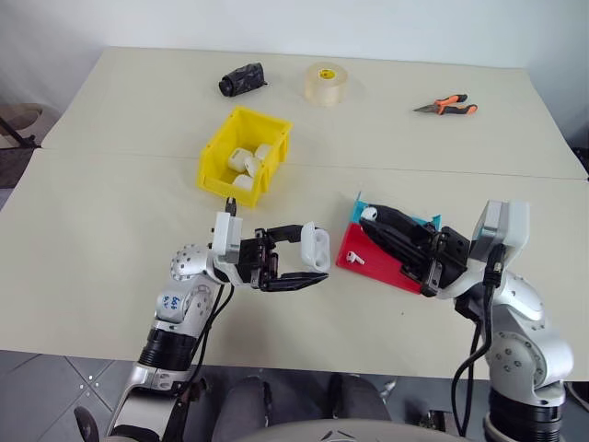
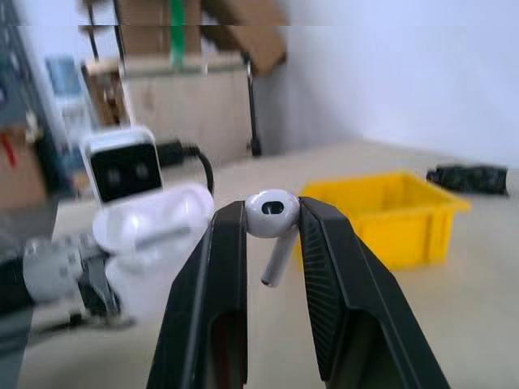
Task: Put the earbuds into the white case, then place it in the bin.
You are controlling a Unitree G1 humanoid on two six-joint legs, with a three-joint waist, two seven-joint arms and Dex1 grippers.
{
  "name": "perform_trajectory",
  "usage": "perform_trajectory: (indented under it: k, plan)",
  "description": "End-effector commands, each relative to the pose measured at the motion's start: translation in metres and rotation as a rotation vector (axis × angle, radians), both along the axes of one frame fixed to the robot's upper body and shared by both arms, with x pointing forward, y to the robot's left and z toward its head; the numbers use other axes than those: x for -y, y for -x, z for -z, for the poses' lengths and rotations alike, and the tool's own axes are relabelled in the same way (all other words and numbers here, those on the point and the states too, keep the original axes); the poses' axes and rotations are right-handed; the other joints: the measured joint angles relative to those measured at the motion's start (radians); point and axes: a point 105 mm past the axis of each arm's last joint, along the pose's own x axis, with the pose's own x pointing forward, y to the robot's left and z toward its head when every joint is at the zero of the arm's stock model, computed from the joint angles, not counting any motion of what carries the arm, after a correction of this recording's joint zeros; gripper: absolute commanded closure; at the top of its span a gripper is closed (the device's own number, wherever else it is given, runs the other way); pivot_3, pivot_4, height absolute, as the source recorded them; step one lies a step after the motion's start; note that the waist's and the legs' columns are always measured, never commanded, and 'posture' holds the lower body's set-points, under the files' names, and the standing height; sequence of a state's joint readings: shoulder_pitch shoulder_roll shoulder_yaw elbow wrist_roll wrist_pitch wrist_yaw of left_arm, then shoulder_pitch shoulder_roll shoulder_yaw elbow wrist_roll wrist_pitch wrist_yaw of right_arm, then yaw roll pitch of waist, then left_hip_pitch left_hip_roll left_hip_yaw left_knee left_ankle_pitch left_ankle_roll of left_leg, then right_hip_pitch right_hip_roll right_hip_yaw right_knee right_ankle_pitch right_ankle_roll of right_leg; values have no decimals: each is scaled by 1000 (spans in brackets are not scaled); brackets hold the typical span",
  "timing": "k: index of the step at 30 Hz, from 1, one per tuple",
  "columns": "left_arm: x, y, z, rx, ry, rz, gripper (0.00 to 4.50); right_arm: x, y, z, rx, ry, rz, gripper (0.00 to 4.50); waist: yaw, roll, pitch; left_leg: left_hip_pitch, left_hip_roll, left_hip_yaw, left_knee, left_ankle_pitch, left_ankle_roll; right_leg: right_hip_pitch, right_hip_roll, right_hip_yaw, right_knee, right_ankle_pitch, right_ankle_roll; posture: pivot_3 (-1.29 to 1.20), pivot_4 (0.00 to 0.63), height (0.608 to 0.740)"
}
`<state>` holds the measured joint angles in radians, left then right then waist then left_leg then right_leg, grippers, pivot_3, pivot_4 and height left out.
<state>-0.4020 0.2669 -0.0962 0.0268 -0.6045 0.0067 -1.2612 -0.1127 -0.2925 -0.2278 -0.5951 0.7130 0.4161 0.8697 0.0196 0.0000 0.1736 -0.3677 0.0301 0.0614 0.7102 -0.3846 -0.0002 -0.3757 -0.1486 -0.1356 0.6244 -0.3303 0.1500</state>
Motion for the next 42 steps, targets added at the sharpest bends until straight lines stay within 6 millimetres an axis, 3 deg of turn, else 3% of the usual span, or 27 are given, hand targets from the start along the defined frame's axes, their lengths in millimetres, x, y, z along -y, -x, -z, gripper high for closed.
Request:
perform_trajectory:
  k: [1,19,34,42]
  plan:
    - [3,4,-13,-2,28,66,1704,-18,15,-11,60,-108,-58,3958,1,0,0,0,0,0,0,0,0,0,0,0,0,0,0,0,150,740]
    - [14,14,-26,-36,43,144,1704,-34,10,5,58,-150,-71,3958,0,0,0,0,0,0,0,0,0,0,0,0,0,0,0,0,150,740]
    - [17,14,-31,-24,53,151,1704,-42,6,35,-42,-41,-145,3958,0,0,0,0,0,0,0,0,0,0,0,0,0,0,0,0,150,740]
    - [20,16,-33,-10,56,164,1704,-44,4,32,-62,-60,-188,3958,1,0,0,0,0,0,0,0,0,0,0,0,0,0,0,0,150,740]
